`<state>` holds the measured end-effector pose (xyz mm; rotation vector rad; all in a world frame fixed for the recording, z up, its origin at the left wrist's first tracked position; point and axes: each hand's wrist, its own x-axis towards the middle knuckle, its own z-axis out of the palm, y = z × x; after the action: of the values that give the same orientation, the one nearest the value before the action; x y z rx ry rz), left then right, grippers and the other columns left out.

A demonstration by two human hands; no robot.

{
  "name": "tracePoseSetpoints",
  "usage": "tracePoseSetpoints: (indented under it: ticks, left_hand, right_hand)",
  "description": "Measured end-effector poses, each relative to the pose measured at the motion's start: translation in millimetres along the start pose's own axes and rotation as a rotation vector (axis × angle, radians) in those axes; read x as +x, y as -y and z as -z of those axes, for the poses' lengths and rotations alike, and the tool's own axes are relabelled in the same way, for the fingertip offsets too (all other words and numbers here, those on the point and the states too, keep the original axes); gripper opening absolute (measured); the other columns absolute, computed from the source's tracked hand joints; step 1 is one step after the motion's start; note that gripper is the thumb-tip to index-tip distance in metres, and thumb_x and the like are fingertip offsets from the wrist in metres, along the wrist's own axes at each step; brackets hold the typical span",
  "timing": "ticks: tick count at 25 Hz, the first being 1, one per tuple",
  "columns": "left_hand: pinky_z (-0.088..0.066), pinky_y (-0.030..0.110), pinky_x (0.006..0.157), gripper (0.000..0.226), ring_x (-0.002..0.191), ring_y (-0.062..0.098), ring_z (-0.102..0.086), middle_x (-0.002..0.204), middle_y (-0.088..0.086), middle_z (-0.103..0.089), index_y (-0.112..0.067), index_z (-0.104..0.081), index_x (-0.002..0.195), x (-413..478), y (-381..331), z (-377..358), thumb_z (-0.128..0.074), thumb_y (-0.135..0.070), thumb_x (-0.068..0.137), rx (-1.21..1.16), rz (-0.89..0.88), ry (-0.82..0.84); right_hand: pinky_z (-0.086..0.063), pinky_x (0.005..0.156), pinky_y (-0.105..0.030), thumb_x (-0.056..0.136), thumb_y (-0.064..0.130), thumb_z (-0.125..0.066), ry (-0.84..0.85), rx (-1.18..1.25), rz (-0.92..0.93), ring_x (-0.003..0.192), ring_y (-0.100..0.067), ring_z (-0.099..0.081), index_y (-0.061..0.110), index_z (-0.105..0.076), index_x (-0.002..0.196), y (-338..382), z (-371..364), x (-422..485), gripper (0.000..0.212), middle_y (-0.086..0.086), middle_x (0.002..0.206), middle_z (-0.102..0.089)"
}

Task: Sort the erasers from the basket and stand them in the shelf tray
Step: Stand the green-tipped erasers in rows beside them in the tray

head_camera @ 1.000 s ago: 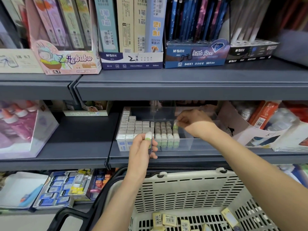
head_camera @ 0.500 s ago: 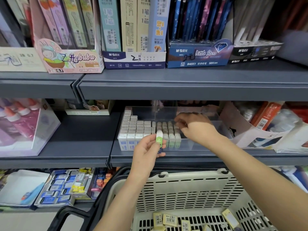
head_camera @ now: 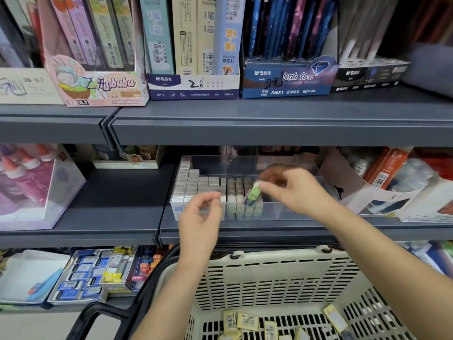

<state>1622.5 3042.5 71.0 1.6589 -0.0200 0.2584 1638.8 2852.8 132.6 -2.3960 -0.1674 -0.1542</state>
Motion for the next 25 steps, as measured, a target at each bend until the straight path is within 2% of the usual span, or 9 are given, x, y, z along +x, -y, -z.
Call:
tracePoseSetpoints:
  ticks: [2,5,6,8,10,15,18,22,25]
  left_hand:
    - [-0.046,0.023,0.066,0.025,0.078,0.008,-0.054,0.092,-0.017,-0.062,-0.04,-0.058,0.089,4,1,9,-0.057,-0.015,0.087,0.03,-0.037,-0.142]
    - [-0.038,0.032,0.093,0.027,0.111,0.008,-0.039,0.113,-0.014,-0.051,-0.035,-0.051,0.099,9,6,13,-0.057,-0.013,0.085,0.206,-0.066,-0.242]
    - [-0.034,0.032,0.099,0.03,0.118,0.009,-0.034,0.121,-0.009,-0.049,-0.032,-0.048,0.104,10,9,13,-0.058,-0.012,0.084,0.241,-0.051,-0.238]
    - [-0.027,0.029,0.102,0.036,0.125,0.012,-0.029,0.13,-0.003,-0.044,-0.03,-0.044,0.11,11,11,12,-0.058,-0.011,0.084,0.258,-0.012,-0.2]
    - [-0.024,0.027,0.1,0.038,0.126,0.012,-0.027,0.131,-0.003,-0.042,-0.031,-0.043,0.111,11,12,12,-0.058,-0.011,0.084,0.265,-0.01,-0.184]
    - [-0.023,0.026,0.099,0.037,0.122,0.008,-0.027,0.124,-0.009,-0.041,-0.031,-0.042,0.11,13,12,12,-0.059,-0.012,0.083,0.254,-0.01,-0.187]
    - [-0.024,0.028,0.1,0.037,0.123,0.009,-0.027,0.122,-0.01,-0.04,-0.029,-0.043,0.111,12,11,12,-0.059,-0.011,0.083,0.245,-0.001,-0.185]
    - [-0.025,0.035,0.106,0.034,0.128,0.012,-0.025,0.132,-0.003,-0.039,-0.023,-0.049,0.115,8,6,8,-0.061,-0.016,0.084,0.316,-0.05,-0.183]
    - [-0.026,0.019,0.102,0.032,0.118,-0.003,-0.028,0.123,-0.011,-0.042,-0.028,-0.05,0.116,-3,-5,-5,-0.06,-0.026,0.085,0.325,-0.223,-0.062]
  right_hand:
    - [-0.05,0.072,-0.019,0.083,0.023,-0.064,-0.106,-0.036,-0.025,0.075,-0.005,-0.063,0.042,-0.061,0.066,-8,11,17,0.026,0.026,0.066,-0.064]
    - [-0.051,0.08,-0.037,0.087,0.022,-0.058,-0.15,-0.21,-0.038,0.085,-0.024,-0.063,0.03,-0.065,0.087,-16,13,38,0.011,0.007,0.086,-0.069]
    - [-0.05,0.08,-0.035,0.088,0.025,-0.056,-0.137,-0.291,-0.033,0.087,-0.024,-0.062,0.025,-0.065,0.095,-18,10,42,0.011,0.004,0.089,-0.068]
    - [-0.046,0.077,-0.029,0.09,0.032,-0.052,-0.096,-0.36,-0.051,0.089,-0.019,-0.061,0.027,-0.061,0.101,-21,5,46,0.015,0.012,0.084,-0.061]
    - [-0.045,0.08,-0.029,0.092,0.038,-0.049,-0.086,-0.347,-0.075,0.092,-0.016,-0.06,0.03,-0.058,0.103,-19,2,48,0.017,0.015,0.083,-0.058]
    - [-0.047,0.084,-0.032,0.093,0.04,-0.047,-0.115,-0.386,-0.068,0.098,-0.02,-0.06,0.028,-0.057,0.11,-14,3,49,0.023,0.007,0.102,-0.067]
    - [-0.049,0.086,-0.036,0.092,0.039,-0.048,-0.099,-0.377,-0.08,0.098,-0.02,-0.061,0.028,-0.057,0.107,-13,4,47,0.02,0.008,0.101,-0.067]
    - [-0.05,0.085,-0.036,0.091,0.035,-0.052,-0.12,-0.351,-0.075,0.094,-0.018,-0.061,0.026,-0.061,0.103,-8,8,44,0.016,0.008,0.095,-0.067]
    - [-0.049,0.08,-0.029,0.087,0.031,-0.061,-0.102,-0.088,-0.081,0.086,-0.014,-0.062,0.033,-0.061,0.084,7,10,31,0.003,0.013,0.084,-0.066]
